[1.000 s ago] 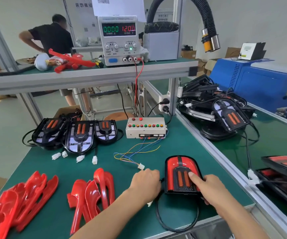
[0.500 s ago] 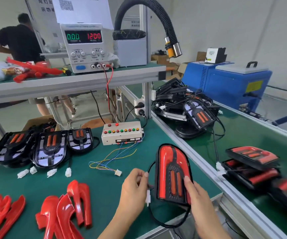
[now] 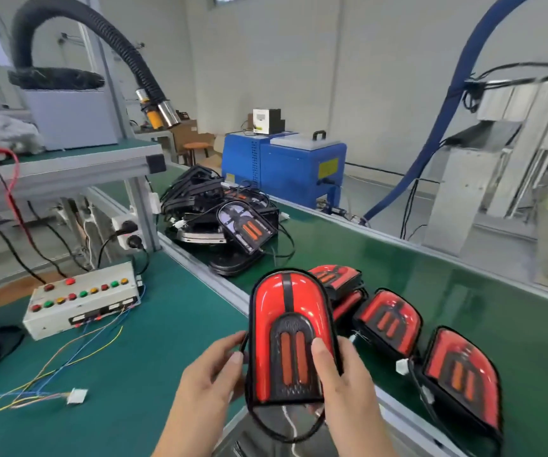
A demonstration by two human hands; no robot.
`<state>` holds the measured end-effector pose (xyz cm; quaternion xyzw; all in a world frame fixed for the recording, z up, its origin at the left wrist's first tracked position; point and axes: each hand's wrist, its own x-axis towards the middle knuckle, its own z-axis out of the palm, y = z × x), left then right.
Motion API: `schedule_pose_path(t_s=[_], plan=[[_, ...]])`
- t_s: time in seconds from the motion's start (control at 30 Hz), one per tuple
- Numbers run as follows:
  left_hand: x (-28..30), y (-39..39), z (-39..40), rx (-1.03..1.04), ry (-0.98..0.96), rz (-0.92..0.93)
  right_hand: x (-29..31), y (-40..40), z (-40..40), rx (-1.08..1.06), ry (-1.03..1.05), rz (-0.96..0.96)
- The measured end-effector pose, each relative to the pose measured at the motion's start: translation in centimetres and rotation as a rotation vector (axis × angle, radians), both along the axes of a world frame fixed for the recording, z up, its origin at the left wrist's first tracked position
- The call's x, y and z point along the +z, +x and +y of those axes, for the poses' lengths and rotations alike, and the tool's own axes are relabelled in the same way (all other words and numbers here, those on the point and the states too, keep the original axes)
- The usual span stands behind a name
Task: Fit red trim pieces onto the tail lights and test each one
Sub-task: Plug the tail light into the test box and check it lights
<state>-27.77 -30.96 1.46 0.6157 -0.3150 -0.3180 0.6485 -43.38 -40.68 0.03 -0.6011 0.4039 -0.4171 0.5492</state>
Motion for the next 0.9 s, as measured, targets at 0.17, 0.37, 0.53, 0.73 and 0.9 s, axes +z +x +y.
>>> schedule_pose_path(t_s=[0.17,0.37,0.53,0.73,0.9], plan=[[4.4,-5.2,-8.0,-0.246,-0.063,-0.121,2.5,-3.5,-5.5,-0.362,-0.028,-0.077],[3.9,-10.0,-15.4,-0.325,0.092,-0.240,1.3,-6.2,-13.0,-0.562,0.171,-0.018],[2.5,-11.1,-16.9,-0.333,0.177,-0.232,0.1,-6.6,-15.2,-0.527,0.274,0.008],[1.7,-10.8,-17.0,-0.390,0.174,-0.183,-0.3,-5.8,-16.1,-0.567,0.331,0.004],[1.3,-10.8,-17.0,-0.386,0.196,-0.093,0.3,-5.3,-16.1,-0.619,0.347,0.081]])
